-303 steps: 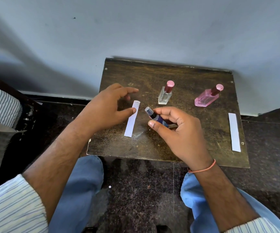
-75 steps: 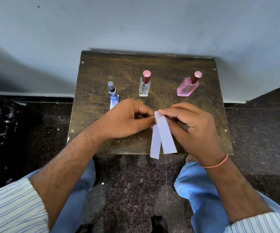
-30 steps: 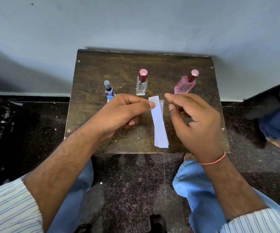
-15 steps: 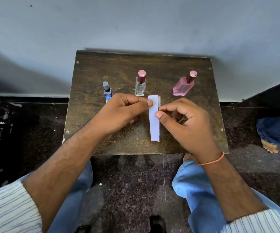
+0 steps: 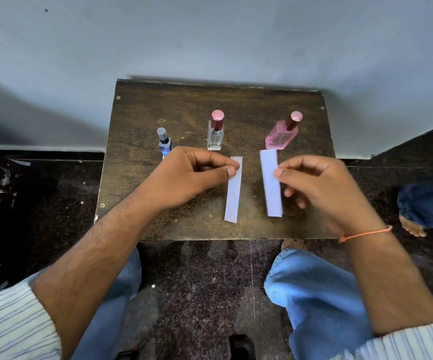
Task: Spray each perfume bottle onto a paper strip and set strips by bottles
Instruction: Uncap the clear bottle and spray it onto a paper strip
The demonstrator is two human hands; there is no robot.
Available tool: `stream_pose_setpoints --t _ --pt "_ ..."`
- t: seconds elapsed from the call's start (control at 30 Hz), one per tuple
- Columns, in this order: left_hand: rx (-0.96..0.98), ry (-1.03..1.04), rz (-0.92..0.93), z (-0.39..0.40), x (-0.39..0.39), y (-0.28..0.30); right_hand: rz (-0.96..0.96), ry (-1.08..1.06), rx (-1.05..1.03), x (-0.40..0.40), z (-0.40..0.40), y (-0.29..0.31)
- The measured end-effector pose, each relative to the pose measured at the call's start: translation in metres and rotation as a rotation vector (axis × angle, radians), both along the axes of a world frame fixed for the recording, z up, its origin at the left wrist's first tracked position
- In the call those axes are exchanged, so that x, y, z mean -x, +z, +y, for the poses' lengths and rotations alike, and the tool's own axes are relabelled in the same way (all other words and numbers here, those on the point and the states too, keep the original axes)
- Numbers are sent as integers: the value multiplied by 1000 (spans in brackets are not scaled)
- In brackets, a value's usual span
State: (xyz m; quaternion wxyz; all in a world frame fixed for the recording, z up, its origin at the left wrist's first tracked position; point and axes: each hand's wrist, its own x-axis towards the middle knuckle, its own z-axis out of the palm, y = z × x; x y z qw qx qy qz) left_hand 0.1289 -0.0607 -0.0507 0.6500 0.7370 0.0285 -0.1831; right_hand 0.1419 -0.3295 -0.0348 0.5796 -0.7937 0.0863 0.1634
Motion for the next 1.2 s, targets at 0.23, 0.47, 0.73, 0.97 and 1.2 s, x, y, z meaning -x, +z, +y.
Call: stream_pose_setpoints --t 0.23,0.47,0.73,0.97,1.2 --pt "-51 16 22 -2 -2 -3 87 -132 397 -13 -66 0" --pt "-60 59 44 -3 -2 -1 88 -160 500 -14 -78 -3" --pt "-162 73 76 -2 1 -1 10 -210 662 -14 -69 3" --pt "83 94 240 -2 2 3 -405 -102 250 -4 1 12" --pt "277 36 410 2 9 6 -489 55 80 -3 61 0"
